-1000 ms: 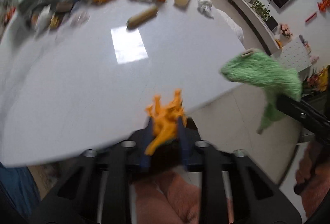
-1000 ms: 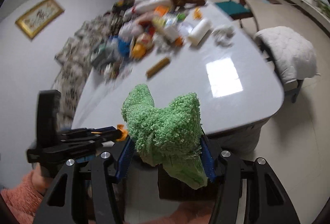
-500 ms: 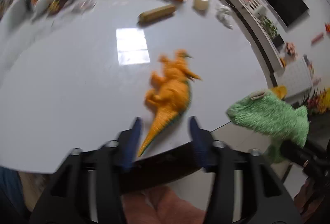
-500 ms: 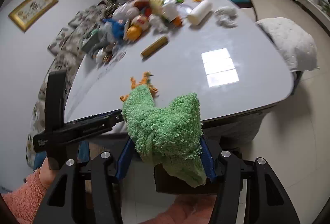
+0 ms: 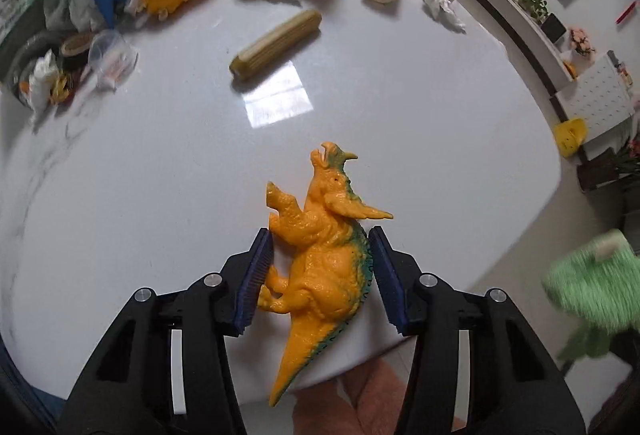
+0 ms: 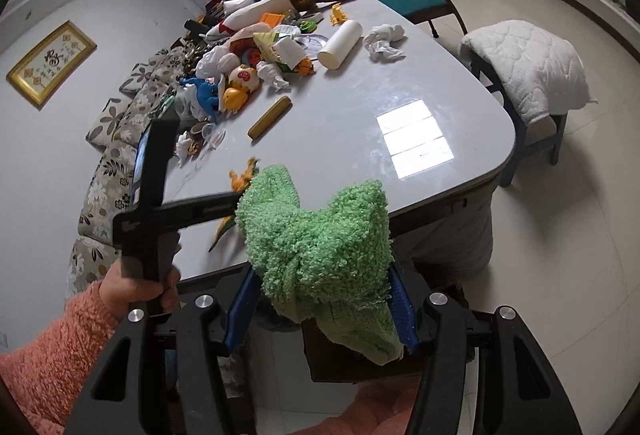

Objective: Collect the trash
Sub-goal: 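Lower both items into the cardboard box and open both tools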

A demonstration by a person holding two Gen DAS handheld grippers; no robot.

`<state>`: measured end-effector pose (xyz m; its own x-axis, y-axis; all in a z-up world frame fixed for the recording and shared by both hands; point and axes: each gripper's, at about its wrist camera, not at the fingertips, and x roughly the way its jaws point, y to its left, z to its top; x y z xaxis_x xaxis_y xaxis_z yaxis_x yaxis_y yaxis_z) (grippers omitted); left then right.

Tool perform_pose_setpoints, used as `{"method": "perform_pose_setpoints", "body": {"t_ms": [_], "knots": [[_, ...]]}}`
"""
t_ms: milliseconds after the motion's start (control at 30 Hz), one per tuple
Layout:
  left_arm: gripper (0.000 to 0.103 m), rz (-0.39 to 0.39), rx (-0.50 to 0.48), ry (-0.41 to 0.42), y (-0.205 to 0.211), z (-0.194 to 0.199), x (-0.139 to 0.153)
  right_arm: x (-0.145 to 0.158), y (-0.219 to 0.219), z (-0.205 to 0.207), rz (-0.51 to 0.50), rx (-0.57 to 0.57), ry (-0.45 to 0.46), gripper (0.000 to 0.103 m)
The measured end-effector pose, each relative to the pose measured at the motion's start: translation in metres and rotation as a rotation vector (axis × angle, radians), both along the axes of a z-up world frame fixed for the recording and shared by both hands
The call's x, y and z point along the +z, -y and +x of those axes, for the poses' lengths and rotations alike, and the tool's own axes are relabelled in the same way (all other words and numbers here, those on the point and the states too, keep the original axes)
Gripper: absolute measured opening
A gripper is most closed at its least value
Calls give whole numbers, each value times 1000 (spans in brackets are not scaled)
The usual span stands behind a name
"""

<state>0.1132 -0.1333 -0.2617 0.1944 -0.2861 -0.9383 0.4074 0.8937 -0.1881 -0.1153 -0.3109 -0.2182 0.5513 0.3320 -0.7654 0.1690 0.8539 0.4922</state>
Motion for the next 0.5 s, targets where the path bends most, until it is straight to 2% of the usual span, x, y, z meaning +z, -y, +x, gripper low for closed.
{"method": "perform_pose_setpoints", "body": {"t_ms": [100, 200, 300, 400, 500], "knots": [[49, -68, -16, -7, -20, -19, 16, -3, -3, 0, -12, 27, -14, 57], [49, -107, -42, -10, -40, -56, 34, -11, -12, -1, -15, 76, -50, 57], [49, -139, -37, -41, -61, -91, 36, -26, -26, -5, -22, 146, -103, 57], [49, -185, -13, -128, -75, -126, 18, -53, -40, -11, -29, 206, -185, 57], [49, -153, 2, -214, -80, -149, -24, -100, -55, -17, -42, 247, -288, 57]]}}
